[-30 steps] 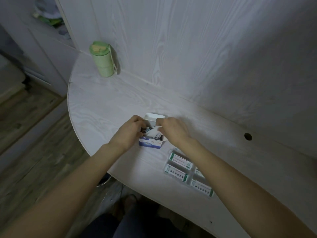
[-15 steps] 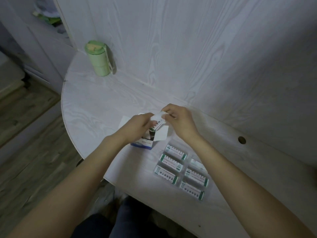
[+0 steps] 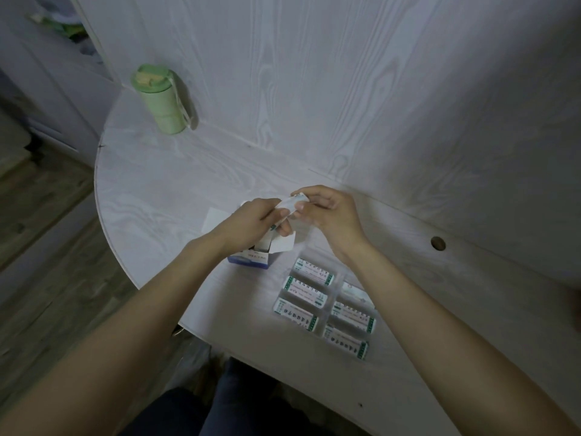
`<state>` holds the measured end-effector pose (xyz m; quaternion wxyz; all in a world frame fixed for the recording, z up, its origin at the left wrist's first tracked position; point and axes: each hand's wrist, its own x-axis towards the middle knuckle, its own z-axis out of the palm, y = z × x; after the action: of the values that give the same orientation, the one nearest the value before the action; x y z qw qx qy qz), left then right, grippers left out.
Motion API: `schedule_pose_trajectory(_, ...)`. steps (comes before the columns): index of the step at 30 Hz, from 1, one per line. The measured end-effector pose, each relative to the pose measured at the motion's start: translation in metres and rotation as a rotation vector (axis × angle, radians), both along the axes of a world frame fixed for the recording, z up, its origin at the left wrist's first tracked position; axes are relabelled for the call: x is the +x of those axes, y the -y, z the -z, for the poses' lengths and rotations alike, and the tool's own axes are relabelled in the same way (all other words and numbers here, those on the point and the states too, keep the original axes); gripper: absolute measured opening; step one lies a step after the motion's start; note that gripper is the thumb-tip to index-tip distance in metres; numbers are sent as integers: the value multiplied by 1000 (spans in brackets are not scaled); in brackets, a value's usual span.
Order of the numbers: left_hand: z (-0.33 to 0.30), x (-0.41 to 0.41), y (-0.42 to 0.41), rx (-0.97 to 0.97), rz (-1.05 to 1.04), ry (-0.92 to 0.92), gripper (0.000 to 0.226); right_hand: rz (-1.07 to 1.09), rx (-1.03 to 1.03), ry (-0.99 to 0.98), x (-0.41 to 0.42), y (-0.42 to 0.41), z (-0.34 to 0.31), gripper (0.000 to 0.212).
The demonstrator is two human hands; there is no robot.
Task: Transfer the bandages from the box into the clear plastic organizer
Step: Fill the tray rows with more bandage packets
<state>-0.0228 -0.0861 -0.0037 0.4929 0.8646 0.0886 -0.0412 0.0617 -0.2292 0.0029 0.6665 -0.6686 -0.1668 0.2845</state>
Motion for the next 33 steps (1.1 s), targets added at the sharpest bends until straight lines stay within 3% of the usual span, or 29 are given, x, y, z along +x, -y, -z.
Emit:
schedule_pose_trajectory(8, 6, -3, 1, 65, -58, 25, 27, 20, -1, -40, -1, -6, 6, 21)
schedule_pose_trajectory(11, 9, -4, -4, 84, -165, 66, 25, 39, -122, -9, 0, -12, 10, 29)
schedule_pose_trajectory(15, 13, -6, -7, -181, -391, 230, 26, -208, -374, -5, -9, -21, 17, 31)
schedule_pose_trajectory(19, 14, -5, -6, -353, -527, 277, 22, -280, -428, 115, -20, -39, 24, 14)
schedule_pose_trajectory(21, 13, -5, -7, -410, -600, 284, 22, -270, -446, 158, -21, -43, 25, 31)
schedule_pose_trajectory(25, 14, -8, -11, -490, -687, 249, 24, -221, -318, -15, -17, -32, 12, 2)
schedule_pose_trajectory(28, 12, -12, -6, -509, -653, 215, 22, -188, -288, -31, -8, -16, 11, 14)
schedule_pose_trajectory(33, 5, -12, 10, -522, -598, 161, 23, -108, -210, -262, -2, 16, 11, 18)
